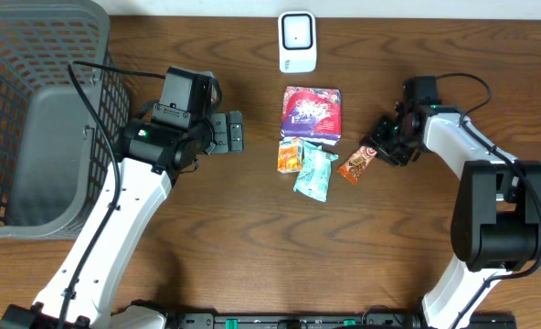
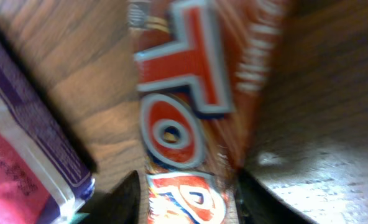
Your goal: Scan the item barcode
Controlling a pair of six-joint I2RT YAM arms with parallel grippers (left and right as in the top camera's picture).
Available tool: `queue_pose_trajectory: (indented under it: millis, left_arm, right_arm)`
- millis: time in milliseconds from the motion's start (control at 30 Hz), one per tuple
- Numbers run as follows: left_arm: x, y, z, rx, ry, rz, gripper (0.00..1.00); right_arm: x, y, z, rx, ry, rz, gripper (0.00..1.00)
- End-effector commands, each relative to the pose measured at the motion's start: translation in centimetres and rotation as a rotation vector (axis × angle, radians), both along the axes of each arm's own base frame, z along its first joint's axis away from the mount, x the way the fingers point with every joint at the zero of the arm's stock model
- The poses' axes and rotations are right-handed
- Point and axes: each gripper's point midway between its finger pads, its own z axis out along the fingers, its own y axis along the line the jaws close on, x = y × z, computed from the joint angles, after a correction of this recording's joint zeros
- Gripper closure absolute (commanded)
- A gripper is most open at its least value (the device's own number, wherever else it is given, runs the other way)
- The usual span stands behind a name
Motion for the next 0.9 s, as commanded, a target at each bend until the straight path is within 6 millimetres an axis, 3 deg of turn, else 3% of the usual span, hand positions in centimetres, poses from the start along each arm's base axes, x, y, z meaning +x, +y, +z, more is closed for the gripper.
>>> queue_pose_trajectory:
  millis: [0, 33, 67, 300, 533, 700, 867]
  left_arm:
    - [0.3, 0.3, 0.3, 0.014, -0.008, 0.002, 0.02]
    - [0.3, 0.3, 0.3, 0.014, -0.008, 0.002, 0.02]
    - [0.3, 0.3, 0.3, 0.014, -0.008, 0.002, 0.02]
    - [0.3, 0.3, 0.3, 0.014, -0.008, 0.003, 0.02]
    - [0.3, 0.3, 0.3, 0.014, -0.008, 0.003, 0.02]
    - [0.3, 0.3, 0.3, 0.014, -0.008, 0.002, 0.02]
    - [0.3, 0.3, 0.3, 0.014, -0.008, 0.002, 0.02]
  right_arm:
    - [-2.8, -0.2, -3.3, -0.02, 0.105, 0.009, 0.87]
    - [-2.7, -0.2, -3.2, -0.022, 0.098, 0.019, 0.96]
    - [-2.6, -0.2, -3.1, -0.023, 0.092, 0.03, 0.99]
    - [-1.2, -1.0, -0.5, -0.086, 0.086, 0.087, 0.99]
    - [-0.4, -5.3, 6.2, -0.387, 0.162, 0.058, 0.99]
    - [-1.9, -10.0, 10.9, -0.744, 0.228, -0.097, 0.99]
    - [-3.4, -12.4, 11.3, -0.949, 0.266, -0.191, 0.99]
